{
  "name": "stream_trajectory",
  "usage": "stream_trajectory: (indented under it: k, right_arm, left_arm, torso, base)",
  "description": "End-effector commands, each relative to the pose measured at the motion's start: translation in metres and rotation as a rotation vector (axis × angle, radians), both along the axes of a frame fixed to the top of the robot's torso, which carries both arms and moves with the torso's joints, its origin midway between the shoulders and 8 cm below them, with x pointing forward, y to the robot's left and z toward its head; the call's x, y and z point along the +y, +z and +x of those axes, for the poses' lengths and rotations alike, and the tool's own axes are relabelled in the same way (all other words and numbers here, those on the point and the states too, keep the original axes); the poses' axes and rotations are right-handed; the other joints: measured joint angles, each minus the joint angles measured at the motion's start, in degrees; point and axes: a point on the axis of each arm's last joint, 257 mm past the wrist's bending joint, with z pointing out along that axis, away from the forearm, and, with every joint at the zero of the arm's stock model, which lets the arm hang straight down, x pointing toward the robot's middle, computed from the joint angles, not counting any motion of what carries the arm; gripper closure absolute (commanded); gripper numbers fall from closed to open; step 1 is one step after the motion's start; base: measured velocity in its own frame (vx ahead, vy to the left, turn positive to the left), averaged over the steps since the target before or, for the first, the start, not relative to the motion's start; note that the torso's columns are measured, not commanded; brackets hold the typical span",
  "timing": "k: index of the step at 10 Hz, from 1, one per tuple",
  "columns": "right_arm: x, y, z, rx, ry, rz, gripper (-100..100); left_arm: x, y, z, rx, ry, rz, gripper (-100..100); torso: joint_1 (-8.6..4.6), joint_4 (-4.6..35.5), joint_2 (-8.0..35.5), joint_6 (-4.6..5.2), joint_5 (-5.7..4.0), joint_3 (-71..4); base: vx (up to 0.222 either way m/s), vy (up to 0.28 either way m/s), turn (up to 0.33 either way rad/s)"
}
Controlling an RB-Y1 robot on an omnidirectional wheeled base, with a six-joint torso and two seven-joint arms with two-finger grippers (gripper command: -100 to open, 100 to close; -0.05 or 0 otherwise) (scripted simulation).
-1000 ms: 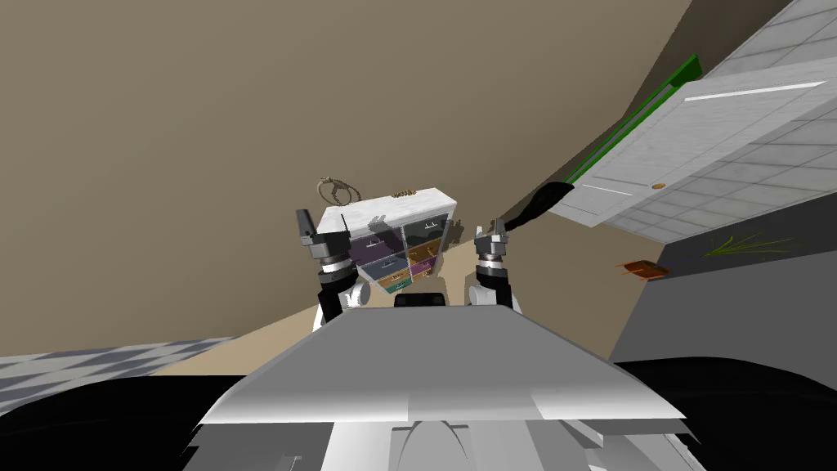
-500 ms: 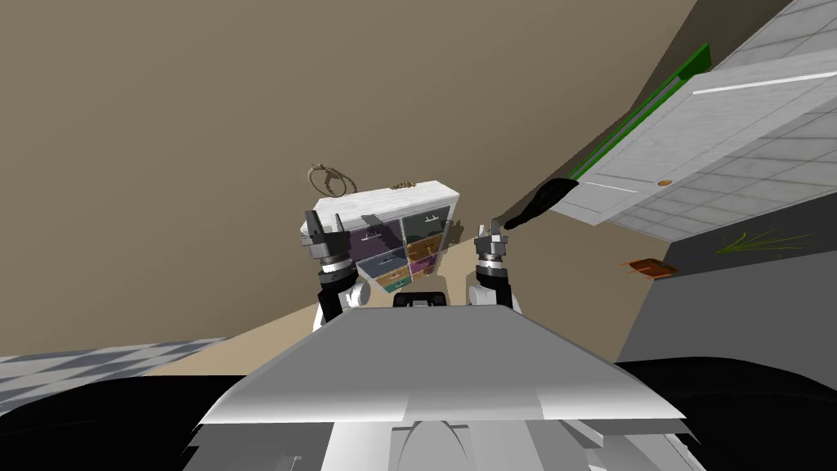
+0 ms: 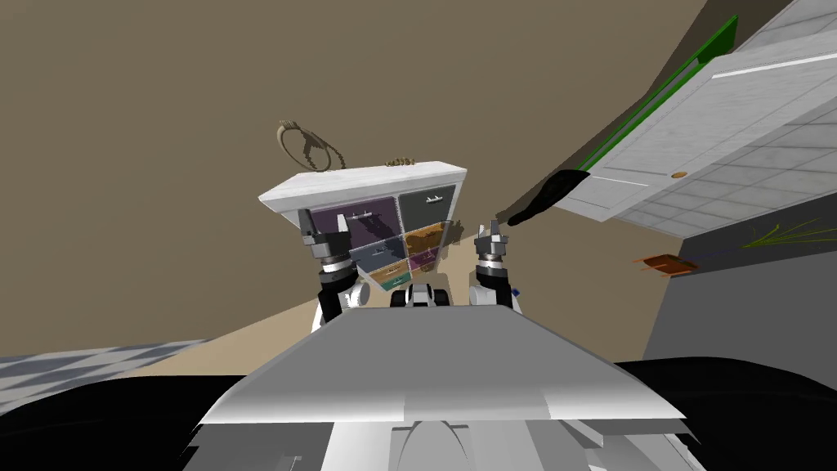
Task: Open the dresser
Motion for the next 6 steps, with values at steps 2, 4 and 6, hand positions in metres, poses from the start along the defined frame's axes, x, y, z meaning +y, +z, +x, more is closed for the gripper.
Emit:
stream_trajectory:
  k: [2, 4, 6]
  right_arm:
    - [0.000, 0.000, 0.000, 0.000, 0.000, 0.000, 0]
    - [0.000, 0.000, 0.000, 0.000, 0.000, 0.000, 0]
    - [0.000, 0.000, 0.000, 0.000, 0.000, 0.000, 0]
  left_arm:
    - [-0.007, -0.018, 0.011, 0.056, -0.045, 0.080, -100]
    - [-0.007, -0.033, 0.020, 0.098, -0.060, 0.103, -100]
    - [-0.005, -0.050, 0.030, 0.143, -0.067, 0.114, -100]
  torso:
    - [-0.06, 0.7, 0.6, 0.04, 0.00, -1.4]
    - [-0.11, 0.7, 0.5, 0.11, -0.01, -1.6]
    - [-0.02, 0.7, 0.5, 0.03, -0.01, -1.6]
  base:
    - [0.014, -0.051, 0.023]
    - [0.006, -0.078, 0.009]
    - [0.042, -0.099, 0.012]
